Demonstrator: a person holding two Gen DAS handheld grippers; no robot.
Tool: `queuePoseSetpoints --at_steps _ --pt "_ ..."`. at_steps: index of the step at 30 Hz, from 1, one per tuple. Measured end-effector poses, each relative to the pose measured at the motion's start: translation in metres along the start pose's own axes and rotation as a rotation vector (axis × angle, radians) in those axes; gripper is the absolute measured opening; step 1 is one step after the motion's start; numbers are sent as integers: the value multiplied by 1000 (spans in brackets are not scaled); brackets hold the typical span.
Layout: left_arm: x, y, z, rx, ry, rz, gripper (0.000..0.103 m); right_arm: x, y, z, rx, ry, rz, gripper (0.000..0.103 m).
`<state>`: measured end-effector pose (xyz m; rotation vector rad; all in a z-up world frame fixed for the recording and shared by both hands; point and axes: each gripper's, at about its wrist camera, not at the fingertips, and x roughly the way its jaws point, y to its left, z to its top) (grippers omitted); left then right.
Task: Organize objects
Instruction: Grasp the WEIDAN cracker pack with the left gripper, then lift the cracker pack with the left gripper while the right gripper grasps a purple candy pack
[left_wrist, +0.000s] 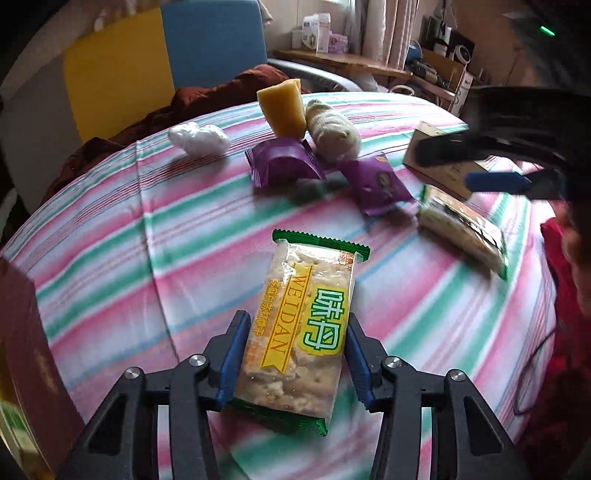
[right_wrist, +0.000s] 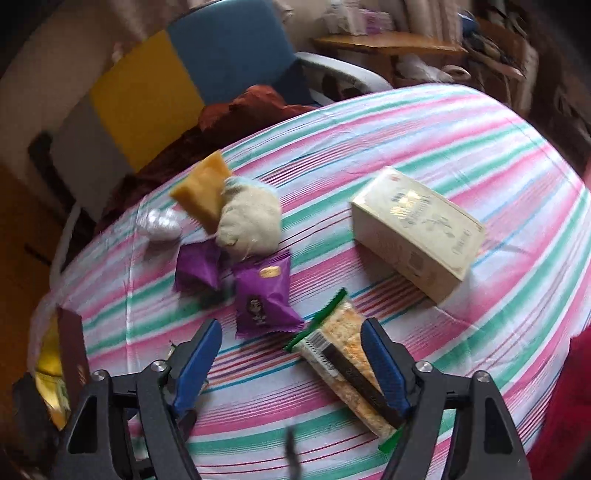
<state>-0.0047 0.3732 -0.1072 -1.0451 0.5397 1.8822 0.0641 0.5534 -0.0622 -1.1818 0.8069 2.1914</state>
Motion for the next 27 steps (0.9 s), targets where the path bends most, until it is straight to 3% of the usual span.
queuePoseSetpoints --at_steps 4,15,20,21,24,27 --pt "-5 -4 -14 2 -47 9 50 12 13 -4 -56 35 -12 76" --pt "-4 -2 -14 0 -98 -10 50 45 24 18 -94 52 -93 71" --pt "-1 0 -13 0 -108 -13 51 57 26 20 -133 53 -110 55" --pt "0 1 -13 0 -110 -13 51 59 29 20 -142 51 -107 47" --pt "-1 1 -13 -1 -114 -14 51 59 32 19 -179 46 -113 43" --pt "0 1 -13 3 -116 -10 51 56 37 16 -212 59 -57 40"
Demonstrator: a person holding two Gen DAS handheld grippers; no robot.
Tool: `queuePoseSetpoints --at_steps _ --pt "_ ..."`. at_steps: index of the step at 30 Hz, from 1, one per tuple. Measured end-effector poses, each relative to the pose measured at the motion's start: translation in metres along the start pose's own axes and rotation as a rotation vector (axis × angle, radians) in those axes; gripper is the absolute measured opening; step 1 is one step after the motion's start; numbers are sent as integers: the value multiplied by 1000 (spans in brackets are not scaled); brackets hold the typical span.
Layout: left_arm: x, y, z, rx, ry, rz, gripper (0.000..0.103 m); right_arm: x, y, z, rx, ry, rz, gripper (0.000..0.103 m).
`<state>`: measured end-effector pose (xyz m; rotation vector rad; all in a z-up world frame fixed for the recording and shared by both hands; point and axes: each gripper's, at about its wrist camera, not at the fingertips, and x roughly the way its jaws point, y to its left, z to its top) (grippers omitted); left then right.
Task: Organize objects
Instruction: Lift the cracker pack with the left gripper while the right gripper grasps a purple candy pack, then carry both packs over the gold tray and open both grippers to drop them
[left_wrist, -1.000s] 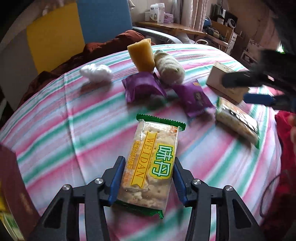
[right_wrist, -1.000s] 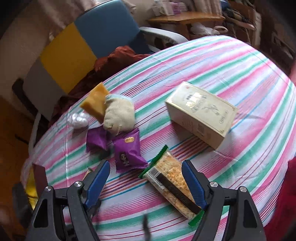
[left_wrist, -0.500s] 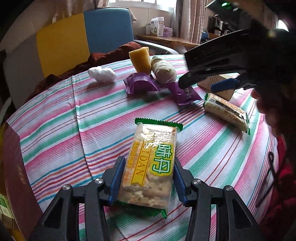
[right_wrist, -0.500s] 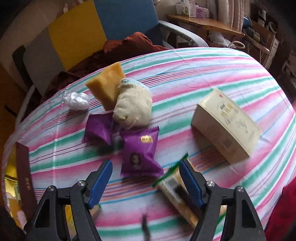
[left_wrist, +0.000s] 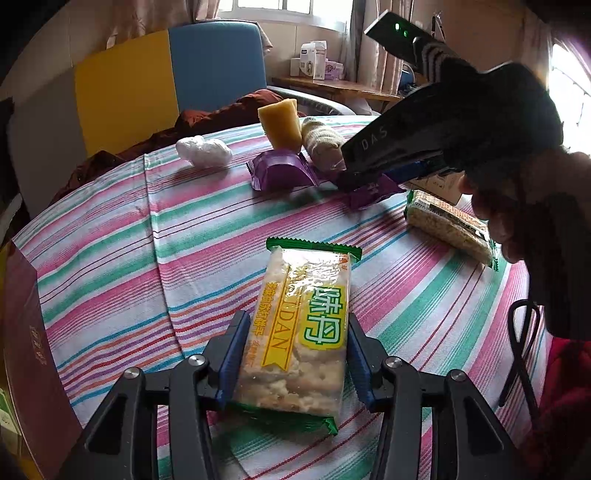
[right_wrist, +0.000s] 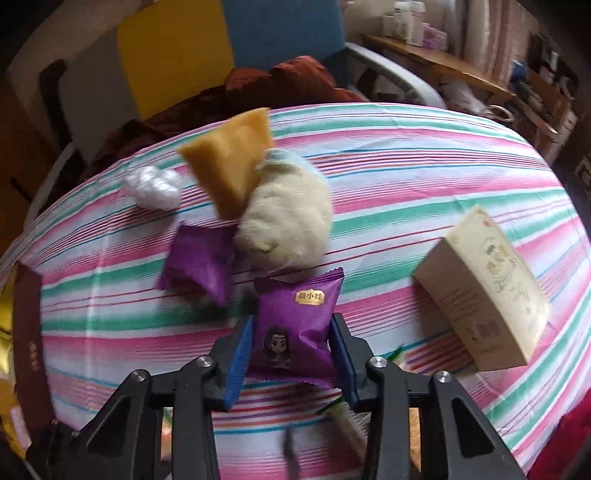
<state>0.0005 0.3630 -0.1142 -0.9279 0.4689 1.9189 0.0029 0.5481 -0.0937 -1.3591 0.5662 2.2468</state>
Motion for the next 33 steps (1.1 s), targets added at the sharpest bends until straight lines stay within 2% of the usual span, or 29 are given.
queuePoseSetpoints --at_steps 4,6,10,16,22,28,33 --pt "0 0 0 0 -1 0 50 -1 17 -6 -89 51 117 40" --pt "0 0 1 2 0 5 50 1 26 -9 -140 62 102 40" --pt "-1 -2 1 6 1 15 49 0 25 -9 -145 63 115 40" --pt "-6 0 0 -20 15 21 48 -12 32 -11 -175 32 190 39" --pt "-28 -5 -7 -53 36 8 48 -19 33 -10 -175 13 207 39" --pt "-81 3 0 -81 -58 20 48 -38 27 -7 -126 -65 288 39" --pt "-143 39 7 -178 -178 61 48 -50 30 -11 -111 -103 347 40"
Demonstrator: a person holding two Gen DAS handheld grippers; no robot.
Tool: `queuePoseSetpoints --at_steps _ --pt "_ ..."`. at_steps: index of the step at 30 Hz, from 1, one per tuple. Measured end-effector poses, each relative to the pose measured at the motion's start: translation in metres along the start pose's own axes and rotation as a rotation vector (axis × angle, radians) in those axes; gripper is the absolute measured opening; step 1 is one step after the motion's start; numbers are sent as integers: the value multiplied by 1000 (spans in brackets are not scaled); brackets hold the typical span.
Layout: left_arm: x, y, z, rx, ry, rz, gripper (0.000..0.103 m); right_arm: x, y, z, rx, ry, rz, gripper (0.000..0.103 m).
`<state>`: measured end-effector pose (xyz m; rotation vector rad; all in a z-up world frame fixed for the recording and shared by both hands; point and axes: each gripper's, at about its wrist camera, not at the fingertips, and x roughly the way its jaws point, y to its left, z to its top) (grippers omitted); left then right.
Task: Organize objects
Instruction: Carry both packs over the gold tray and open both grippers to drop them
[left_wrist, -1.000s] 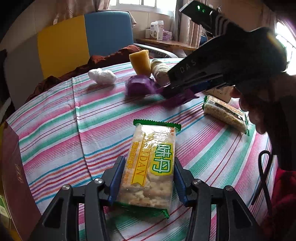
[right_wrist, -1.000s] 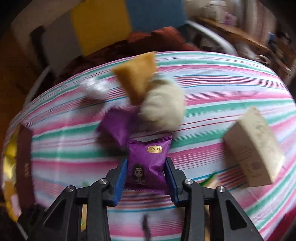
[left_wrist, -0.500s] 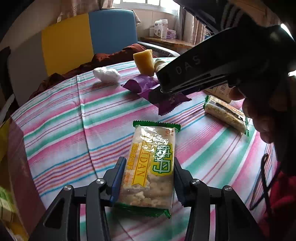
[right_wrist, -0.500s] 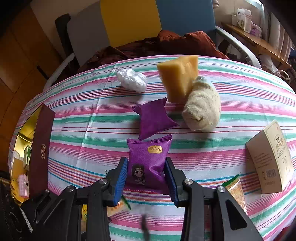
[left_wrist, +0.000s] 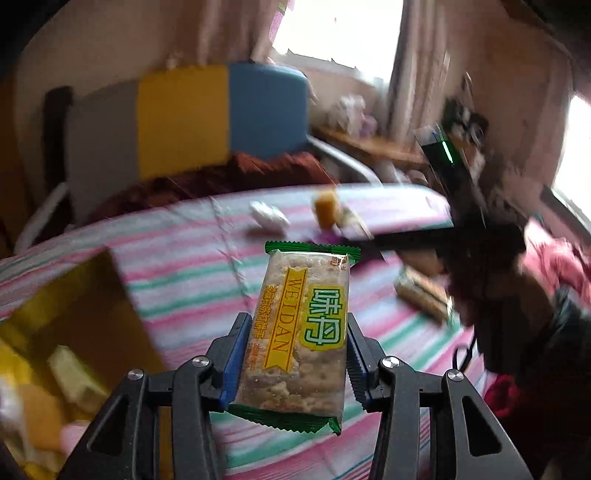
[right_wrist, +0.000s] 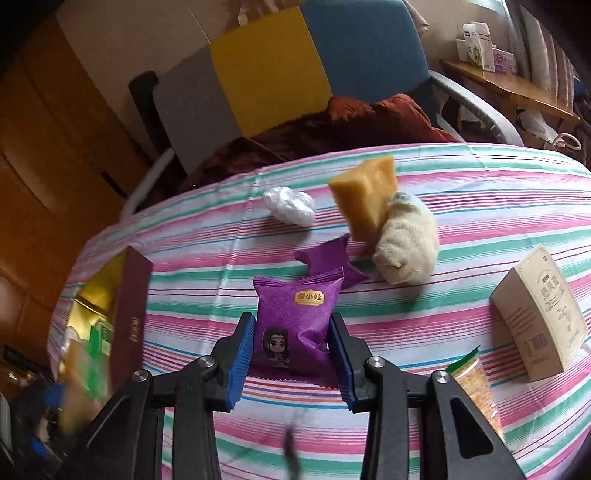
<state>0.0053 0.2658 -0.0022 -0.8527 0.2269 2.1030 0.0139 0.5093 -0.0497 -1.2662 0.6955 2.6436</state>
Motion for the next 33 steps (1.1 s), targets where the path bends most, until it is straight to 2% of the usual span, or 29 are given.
queuePoseSetpoints --at_steps 3,6,10,14,21,25,33 --pt "-32 35 8 -60 -61 56 48 -3 12 -5 -28 8 6 40" --pt "-55 78 7 -128 -86 144 49 -5 36 -10 -74 20 13 40" --pt "-75 141 -5 -221 -92 262 49 -11 85 -17 -154 17 60 40" --pt "-85 200 -16 -311 -66 336 49 -7 144 -23 -250 36 112 40" --pt "-75 266 -39 -437 7 350 49 34 234 -30 -353 108 146 40" --pt "-69 283 -50 -496 31 357 48 65 273 -29 -360 164 144 40" --pt "-64 302 -53 -509 12 374 48 120 313 -18 -347 238 106 40"
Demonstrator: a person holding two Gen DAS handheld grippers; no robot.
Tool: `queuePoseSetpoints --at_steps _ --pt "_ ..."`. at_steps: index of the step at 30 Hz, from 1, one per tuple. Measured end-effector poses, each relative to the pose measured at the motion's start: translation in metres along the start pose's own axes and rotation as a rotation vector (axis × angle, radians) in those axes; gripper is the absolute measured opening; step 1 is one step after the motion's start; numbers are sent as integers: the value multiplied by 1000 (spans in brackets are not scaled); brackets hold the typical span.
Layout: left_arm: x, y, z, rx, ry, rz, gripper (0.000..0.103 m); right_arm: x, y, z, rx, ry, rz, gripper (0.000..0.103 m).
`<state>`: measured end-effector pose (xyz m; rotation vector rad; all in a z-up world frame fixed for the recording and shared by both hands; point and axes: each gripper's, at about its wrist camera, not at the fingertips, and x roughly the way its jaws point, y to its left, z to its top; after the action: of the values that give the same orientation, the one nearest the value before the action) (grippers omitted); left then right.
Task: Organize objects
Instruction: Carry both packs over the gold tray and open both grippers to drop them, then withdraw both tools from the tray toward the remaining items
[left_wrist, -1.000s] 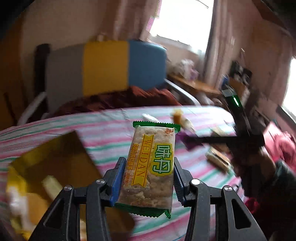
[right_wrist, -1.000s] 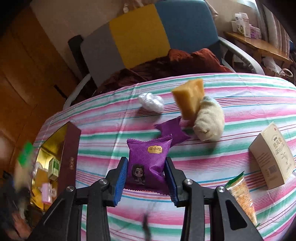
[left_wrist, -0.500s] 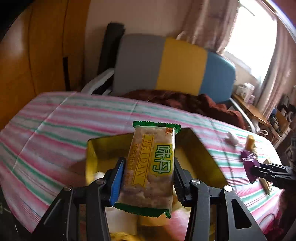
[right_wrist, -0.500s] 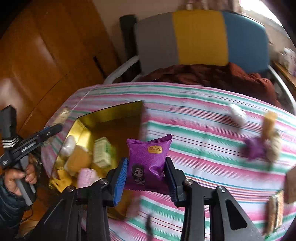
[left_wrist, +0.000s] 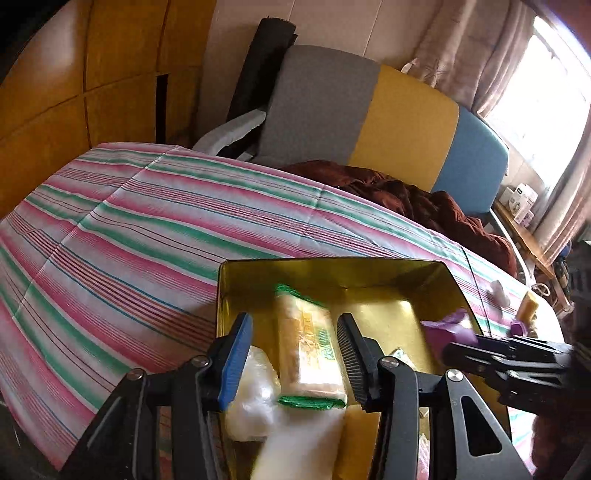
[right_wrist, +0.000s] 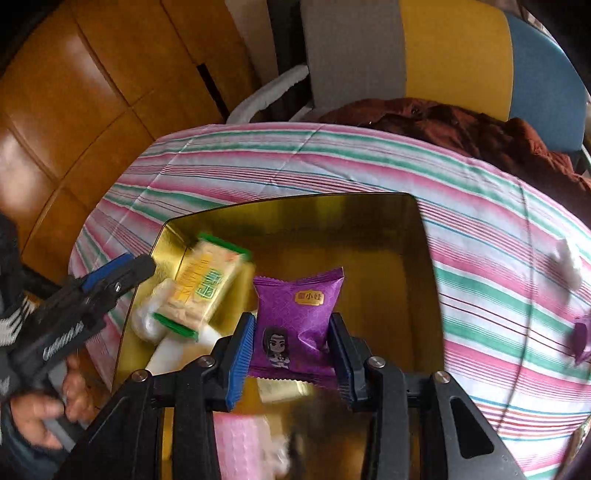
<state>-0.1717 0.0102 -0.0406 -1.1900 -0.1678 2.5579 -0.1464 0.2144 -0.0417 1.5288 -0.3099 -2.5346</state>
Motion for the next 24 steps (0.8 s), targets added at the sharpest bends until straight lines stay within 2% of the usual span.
queuePoseSetpoints --at_steps 5,8,13,16,24 --pt "-13 9 -4 -14 -35 20 50 16 11 12 16 7 24 41" --pt "-28 10 -10 -21 -66 36 55 20 17 16 25 13 37 52" --pt "-56 7 -22 -10 -127 64 60 5 16 12 32 -28 17 52" --pt "-70 2 -30 -2 -156 70 66 -11 11 5 32 -51 -14 52" --pt "-88 -22 -42 87 -185 68 73 -40 14 -35 -27 -111 -119 52"
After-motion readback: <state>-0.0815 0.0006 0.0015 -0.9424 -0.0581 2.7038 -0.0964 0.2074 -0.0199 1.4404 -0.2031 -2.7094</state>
